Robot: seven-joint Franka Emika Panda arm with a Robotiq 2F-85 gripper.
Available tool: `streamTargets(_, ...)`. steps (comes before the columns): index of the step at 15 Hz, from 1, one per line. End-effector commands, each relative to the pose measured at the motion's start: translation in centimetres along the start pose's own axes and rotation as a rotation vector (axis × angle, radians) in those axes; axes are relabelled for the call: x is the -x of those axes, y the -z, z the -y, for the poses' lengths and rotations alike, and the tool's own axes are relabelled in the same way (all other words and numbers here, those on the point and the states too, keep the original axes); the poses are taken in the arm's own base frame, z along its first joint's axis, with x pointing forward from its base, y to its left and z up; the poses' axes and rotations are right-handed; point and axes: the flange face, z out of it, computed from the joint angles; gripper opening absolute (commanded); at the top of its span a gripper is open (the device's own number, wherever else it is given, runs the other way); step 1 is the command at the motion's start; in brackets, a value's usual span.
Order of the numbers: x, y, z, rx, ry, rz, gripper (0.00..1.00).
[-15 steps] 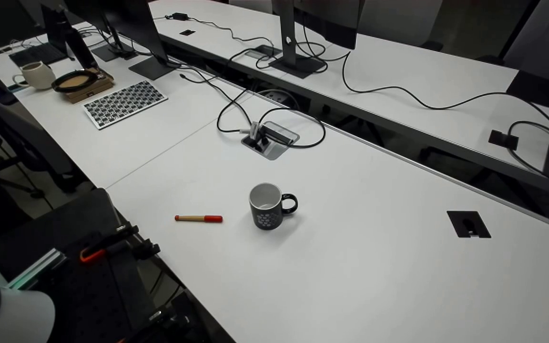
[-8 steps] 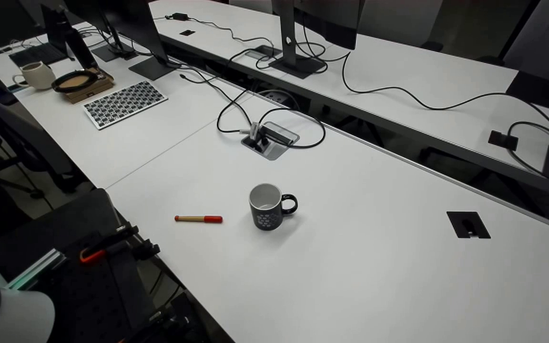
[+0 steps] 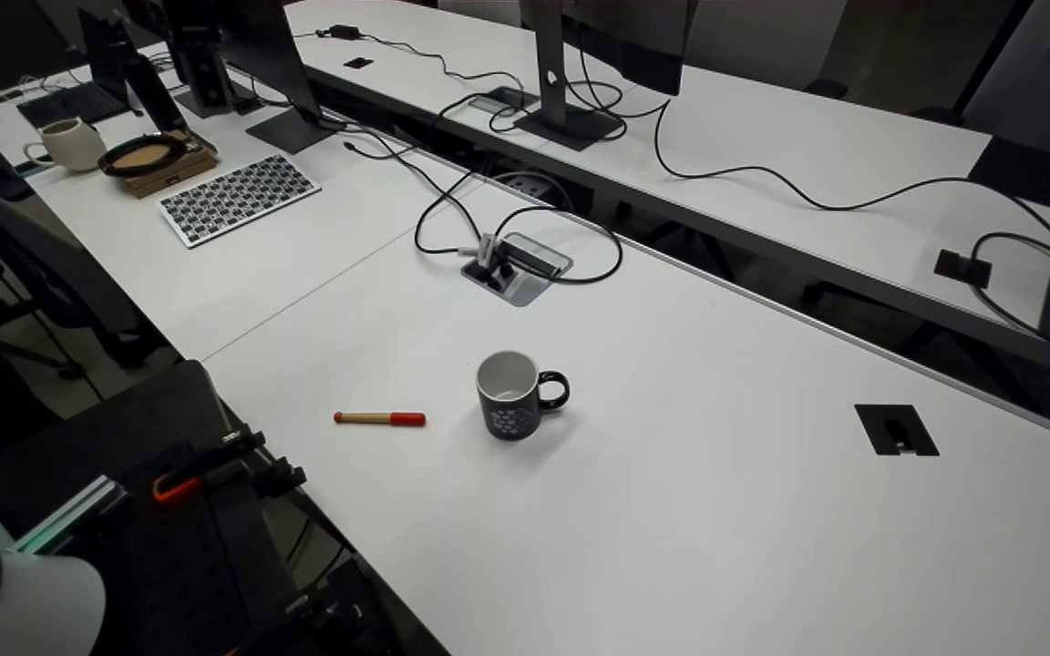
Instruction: Turn the mug around using the handle
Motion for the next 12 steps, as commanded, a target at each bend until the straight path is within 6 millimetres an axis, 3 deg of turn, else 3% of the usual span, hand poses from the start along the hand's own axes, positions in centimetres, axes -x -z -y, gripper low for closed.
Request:
streamTargets(1,-0.2,-0.3,0.0,0.0,0.0,0.009,1.0)
streamTargets(6,0.3,0.4,-0.4,-0.016,-0.045,-0.031,1.0)
streamTargets(12,-4.0,-4.4,-0.3,-0.085,-0.172,-0.083,1.0)
